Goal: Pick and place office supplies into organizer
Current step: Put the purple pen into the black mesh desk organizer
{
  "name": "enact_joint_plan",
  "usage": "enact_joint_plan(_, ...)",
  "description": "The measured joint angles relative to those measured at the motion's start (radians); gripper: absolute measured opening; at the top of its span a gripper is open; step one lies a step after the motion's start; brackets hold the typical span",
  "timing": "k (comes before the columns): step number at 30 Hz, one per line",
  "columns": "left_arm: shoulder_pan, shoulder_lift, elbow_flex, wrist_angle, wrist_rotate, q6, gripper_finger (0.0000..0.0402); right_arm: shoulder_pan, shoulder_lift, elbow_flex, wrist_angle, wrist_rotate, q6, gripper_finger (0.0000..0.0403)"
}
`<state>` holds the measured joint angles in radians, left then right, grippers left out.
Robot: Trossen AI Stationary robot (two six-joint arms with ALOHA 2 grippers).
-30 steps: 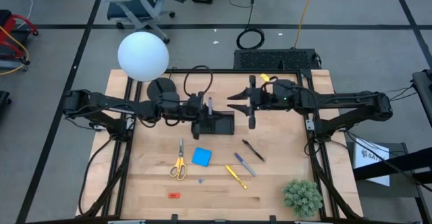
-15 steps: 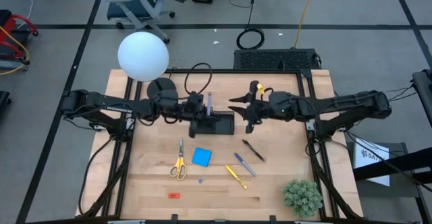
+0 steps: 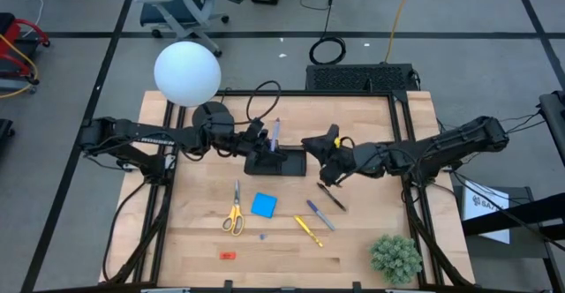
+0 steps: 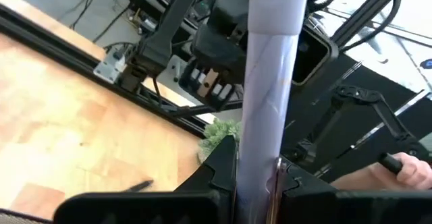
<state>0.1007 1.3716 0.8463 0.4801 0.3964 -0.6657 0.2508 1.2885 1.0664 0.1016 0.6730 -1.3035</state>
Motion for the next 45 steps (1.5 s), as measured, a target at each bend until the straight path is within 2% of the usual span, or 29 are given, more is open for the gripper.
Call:
enact_joint_plan(7, -0.021, 0.000, 0.000, 0.001, 0.011, -0.037, 0.0028, 0.032, 0.101, 0.000, 0.233, 0.114, -0.349, 0.0100)
enact_joint_plan(16, -0.032, 0.000, 0.000, -0.019, 0.048, -0.093, 0.0028, 0.033, 0.239, 0.000, 0.488, 0.137, -0.691, 0.0100)
enact_joint_plan(25, -0.057, 0.001, 0.000, -0.053, 0.049, -0.082, 0.0028, 0.033, 0.254, 0.000, 0.573, 0.112, -0.765, 0.0100)
enact_joint_plan(36, -0.057, 0.021, 0.000, -0.066, 0.038, -0.080, 0.0028, 0.032, 0.253, 0.000, 0.579, 0.072, -0.841, 0.0100)
enact_joint_plan(45, -0.057, 0.056, 0.001, 0.008, 0.049, -0.105, 0.0028, 0.032, 0.253, 0.000, 0.568, 0.032, -0.835, 0.0100)
